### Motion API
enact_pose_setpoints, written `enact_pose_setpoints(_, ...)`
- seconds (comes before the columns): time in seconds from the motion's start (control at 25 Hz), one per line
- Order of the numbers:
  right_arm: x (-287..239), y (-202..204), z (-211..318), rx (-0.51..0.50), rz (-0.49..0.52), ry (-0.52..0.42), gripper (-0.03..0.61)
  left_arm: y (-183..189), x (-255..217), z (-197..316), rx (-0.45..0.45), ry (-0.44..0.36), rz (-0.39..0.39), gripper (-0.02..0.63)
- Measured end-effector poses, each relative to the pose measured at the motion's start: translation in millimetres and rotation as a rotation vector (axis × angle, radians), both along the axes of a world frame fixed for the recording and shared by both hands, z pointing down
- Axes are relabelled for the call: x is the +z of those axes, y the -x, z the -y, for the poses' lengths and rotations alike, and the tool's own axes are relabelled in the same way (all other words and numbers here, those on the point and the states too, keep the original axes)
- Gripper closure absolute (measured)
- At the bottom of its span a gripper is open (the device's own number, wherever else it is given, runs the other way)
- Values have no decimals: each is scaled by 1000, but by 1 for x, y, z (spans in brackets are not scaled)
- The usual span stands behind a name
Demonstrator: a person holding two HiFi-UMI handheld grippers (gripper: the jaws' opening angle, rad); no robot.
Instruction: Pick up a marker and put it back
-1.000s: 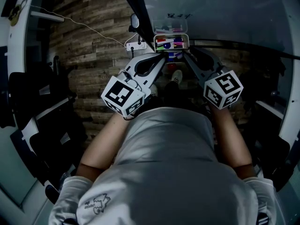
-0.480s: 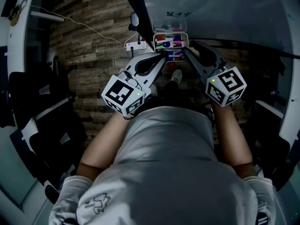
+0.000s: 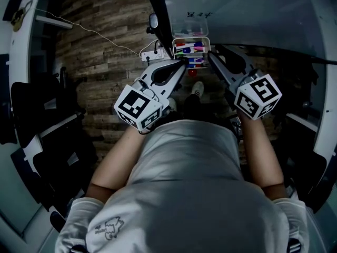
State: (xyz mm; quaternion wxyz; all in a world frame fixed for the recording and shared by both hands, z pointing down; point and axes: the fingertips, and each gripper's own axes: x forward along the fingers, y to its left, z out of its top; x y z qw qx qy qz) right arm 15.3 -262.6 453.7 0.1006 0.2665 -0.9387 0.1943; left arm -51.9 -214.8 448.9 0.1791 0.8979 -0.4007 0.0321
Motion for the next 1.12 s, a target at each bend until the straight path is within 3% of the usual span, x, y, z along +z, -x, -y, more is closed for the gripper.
enact_pose_setpoints(0.68, -85, -7, -47, 75, 55, -186, 472, -7, -69, -37, 88, -156, -7, 609)
enact_pose_setpoints(0.92, -109, -6, -89, 83, 70, -270, 565, -9, -93, -65, 121, -213, -11, 609)
enact_pose_setpoints(1.12, -117, 0, -128, 88, 64, -309, 568, -13, -103, -95, 166, -207, -32, 609)
